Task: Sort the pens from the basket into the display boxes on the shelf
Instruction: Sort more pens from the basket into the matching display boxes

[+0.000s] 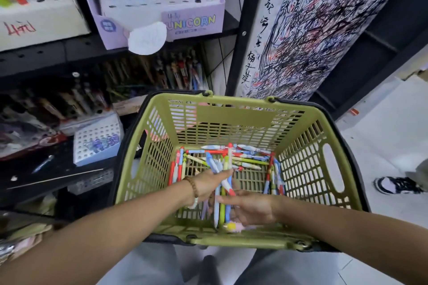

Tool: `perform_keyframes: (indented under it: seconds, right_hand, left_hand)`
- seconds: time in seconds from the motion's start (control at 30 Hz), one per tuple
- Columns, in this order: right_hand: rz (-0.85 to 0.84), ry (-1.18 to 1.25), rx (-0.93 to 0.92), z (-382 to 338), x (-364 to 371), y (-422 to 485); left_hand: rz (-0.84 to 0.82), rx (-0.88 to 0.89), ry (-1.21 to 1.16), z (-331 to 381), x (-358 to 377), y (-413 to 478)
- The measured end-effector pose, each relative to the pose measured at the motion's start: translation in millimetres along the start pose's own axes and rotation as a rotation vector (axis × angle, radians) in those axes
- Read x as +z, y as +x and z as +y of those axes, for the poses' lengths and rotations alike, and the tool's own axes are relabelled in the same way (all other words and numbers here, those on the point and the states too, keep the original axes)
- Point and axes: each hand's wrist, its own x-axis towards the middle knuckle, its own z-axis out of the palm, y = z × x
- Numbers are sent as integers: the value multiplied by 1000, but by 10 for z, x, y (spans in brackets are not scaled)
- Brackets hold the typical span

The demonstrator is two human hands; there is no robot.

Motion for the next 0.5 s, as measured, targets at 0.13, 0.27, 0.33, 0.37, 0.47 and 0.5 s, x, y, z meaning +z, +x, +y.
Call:
perform_keyframes:
  seconds: [0.13,0.27,0.33,0.37,0.47,0.5]
  right_hand:
    - [53,29,-130,-122,-122,-36]
    - [134,-190,-328,-601,-91,-162]
    - [239,-210,-488,-938,12,-198]
    - [302,-212,-564,-1112,79,-213]
    - [432,-270,-770,-1587,312,-261]
    - [446,-292,-813,-1722,397,-282]
  left_hand:
    - [212,162,-200,173,-235,-21]
    - [236,365,69,364,-438,-240]
    - [246,440,158,502,-478,-374]
    - [246,485,171,588,-491,-449]
    - [236,609,113,891,-538,-703]
    - [268,660,104,992,-582,-800]
